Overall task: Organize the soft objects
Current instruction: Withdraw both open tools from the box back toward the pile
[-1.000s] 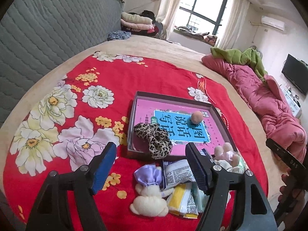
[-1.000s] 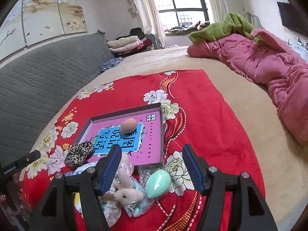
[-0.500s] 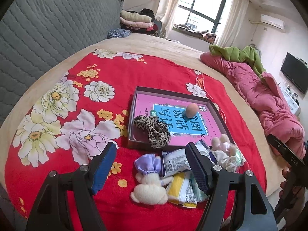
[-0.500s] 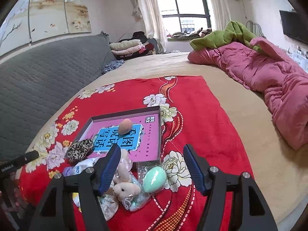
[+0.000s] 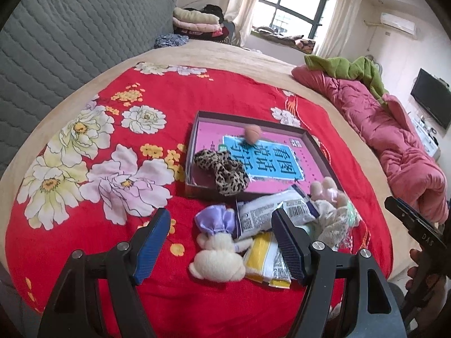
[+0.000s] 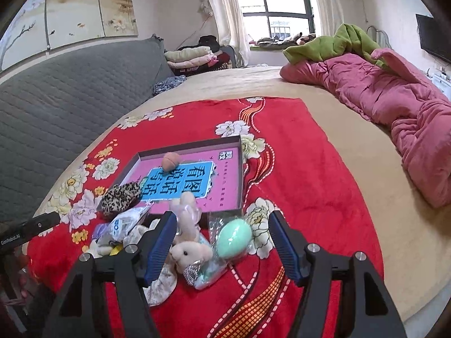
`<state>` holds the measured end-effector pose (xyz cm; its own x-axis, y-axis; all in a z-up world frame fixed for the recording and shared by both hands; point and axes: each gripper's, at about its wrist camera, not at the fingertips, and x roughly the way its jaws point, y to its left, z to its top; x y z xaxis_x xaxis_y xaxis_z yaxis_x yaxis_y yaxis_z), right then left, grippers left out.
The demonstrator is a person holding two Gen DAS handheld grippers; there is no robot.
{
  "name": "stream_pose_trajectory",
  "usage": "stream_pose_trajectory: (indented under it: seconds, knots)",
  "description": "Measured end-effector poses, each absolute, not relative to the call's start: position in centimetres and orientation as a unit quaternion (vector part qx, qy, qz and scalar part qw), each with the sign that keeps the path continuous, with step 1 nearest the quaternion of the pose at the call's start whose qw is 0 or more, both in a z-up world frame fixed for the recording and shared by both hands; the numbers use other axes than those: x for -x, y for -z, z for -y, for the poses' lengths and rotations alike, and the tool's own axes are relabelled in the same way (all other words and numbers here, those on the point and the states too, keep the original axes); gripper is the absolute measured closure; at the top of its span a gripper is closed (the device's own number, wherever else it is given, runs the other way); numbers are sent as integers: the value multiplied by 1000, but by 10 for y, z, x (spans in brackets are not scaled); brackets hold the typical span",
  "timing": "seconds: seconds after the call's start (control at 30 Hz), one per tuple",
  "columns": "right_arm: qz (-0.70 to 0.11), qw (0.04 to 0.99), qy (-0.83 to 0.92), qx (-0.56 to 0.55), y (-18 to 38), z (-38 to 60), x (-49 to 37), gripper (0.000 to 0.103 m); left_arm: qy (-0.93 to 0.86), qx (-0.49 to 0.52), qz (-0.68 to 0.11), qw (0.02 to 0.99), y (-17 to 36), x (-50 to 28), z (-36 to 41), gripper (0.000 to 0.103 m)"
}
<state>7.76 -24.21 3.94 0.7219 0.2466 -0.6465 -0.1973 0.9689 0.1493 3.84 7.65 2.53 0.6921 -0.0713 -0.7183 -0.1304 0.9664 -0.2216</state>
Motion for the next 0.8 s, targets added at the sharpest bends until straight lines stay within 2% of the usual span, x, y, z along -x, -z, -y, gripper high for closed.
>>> stream_pose_trajectory:
  seconds: [0.8]
  knots:
    - [-392,909,-139,-31,-7,231,-72,36,-5,111,-438,892,8,-42,-58,28]
